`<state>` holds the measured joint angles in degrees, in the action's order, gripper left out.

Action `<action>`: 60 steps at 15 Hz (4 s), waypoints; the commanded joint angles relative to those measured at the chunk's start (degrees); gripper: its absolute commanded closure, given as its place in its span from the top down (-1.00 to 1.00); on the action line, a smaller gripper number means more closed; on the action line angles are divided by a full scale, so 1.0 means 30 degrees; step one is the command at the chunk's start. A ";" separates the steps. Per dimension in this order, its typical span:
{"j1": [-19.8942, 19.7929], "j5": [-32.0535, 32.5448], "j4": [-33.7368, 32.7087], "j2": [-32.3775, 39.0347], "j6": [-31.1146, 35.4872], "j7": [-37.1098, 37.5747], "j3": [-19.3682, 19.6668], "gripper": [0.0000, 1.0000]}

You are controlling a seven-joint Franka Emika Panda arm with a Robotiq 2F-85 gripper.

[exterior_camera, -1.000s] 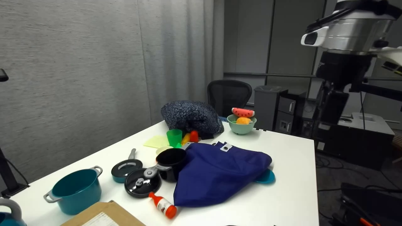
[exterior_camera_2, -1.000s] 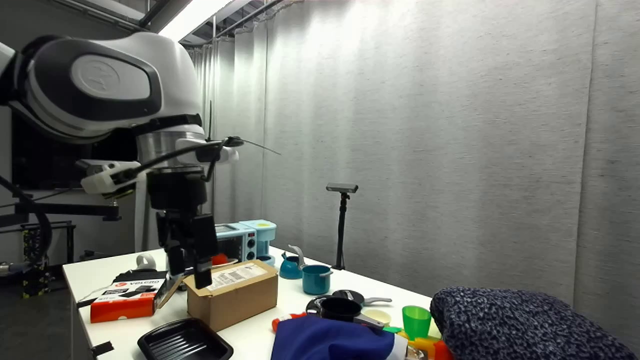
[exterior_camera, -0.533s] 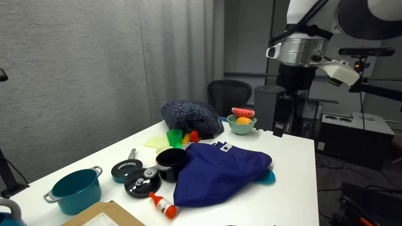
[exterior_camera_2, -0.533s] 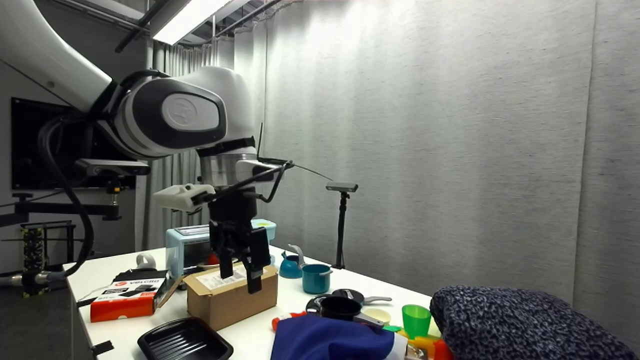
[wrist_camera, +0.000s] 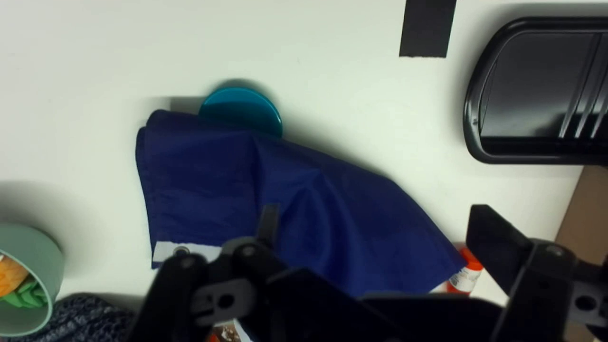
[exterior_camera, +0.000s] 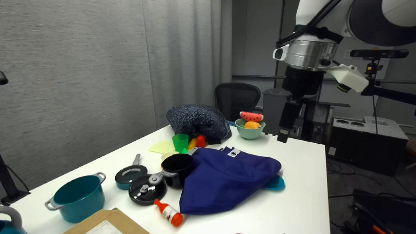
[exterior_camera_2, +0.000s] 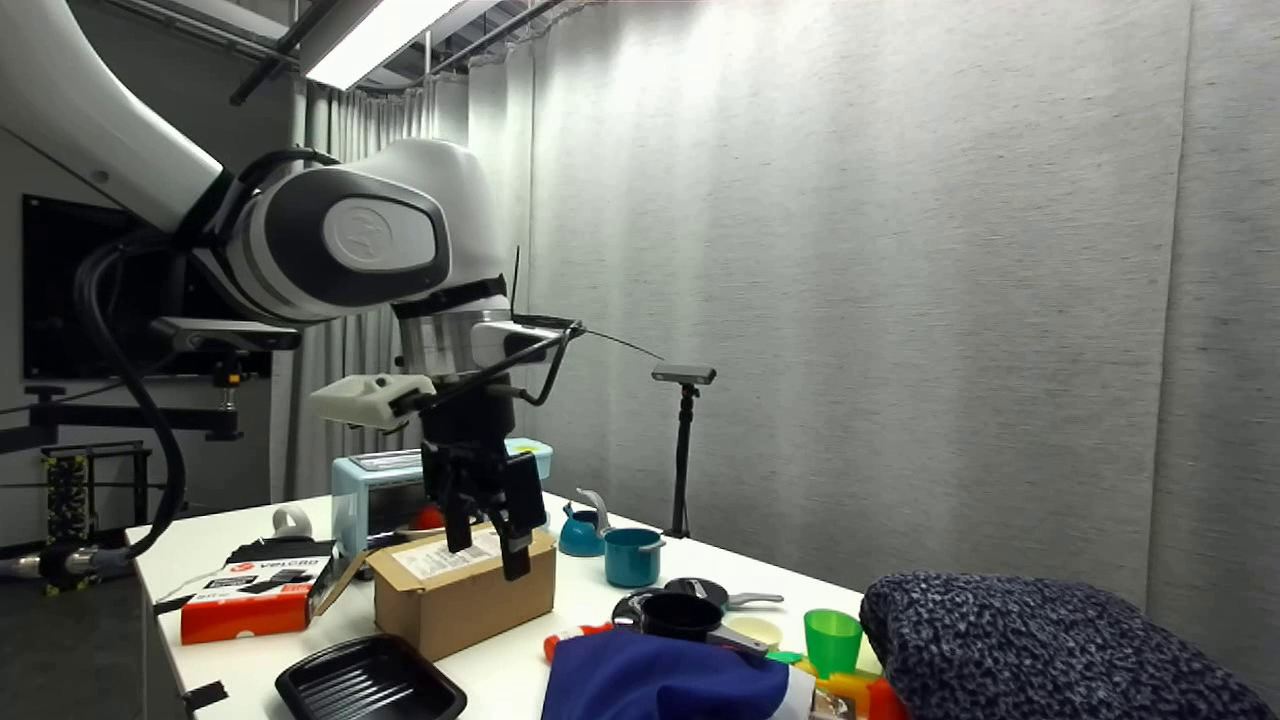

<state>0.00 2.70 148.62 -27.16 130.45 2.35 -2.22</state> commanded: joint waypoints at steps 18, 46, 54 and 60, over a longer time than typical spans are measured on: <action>0.0939 0.3489 -0.1904 0.7188 0.5447 0.0632 -0.0966 1.00; 0.1968 0.6656 -0.7354 1.4771 0.7841 0.4085 0.1087 1.00; 0.1776 0.5316 -0.7496 1.4923 0.7704 0.2368 0.0776 -0.30; 0.1353 0.3389 -0.7492 1.4962 0.7560 0.0403 0.0147 -1.00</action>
<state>4.97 16.92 127.23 17.12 153.78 8.47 -0.43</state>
